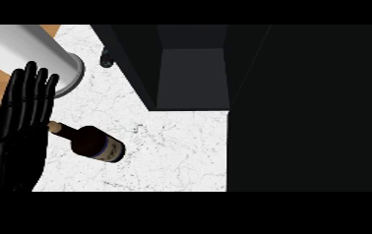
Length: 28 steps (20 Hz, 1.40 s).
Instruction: Pick up the wine, place it into the cabinet and close the cabinet
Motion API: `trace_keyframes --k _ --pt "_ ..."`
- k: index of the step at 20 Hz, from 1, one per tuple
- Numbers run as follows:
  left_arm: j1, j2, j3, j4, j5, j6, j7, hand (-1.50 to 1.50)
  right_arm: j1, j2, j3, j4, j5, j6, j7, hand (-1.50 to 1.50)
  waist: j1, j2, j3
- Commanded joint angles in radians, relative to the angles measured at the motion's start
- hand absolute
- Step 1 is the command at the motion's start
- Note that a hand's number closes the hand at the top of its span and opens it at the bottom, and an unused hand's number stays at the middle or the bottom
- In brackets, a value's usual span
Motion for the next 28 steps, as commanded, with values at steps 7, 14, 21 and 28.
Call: trace_keyframes --k 7,14,21,28 --pt "0.018 0.055 0.012 0.01 0.325 -0.198 0.112 -1.5 0.151 0.067 0.123 -0.098 -0.115 0.072 0.073 -1.5 0.005 -0.004 -0.01" --pt "-0.014 0.097 0.038 -0.214 0.468 -0.098 0.378 -1.5 0.209 0.083 0.223 -0.335 -0.109 0.016 0.284 -1.5 0.006 -0.004 -0.009" --pt "-0.027 0.198 0.226 -0.318 0.655 -0.067 0.524 -1.5 0.216 0.082 0.289 -0.48 -0.071 -0.025 0.436 -1.5 0.008 -0.003 -0.009" --pt "-0.093 0.247 0.266 -0.345 0.698 0.003 0.673 -1.5 0.169 0.1 0.409 -0.492 0.059 -0.096 0.493 -1.5 0.011 -0.005 -0.01"
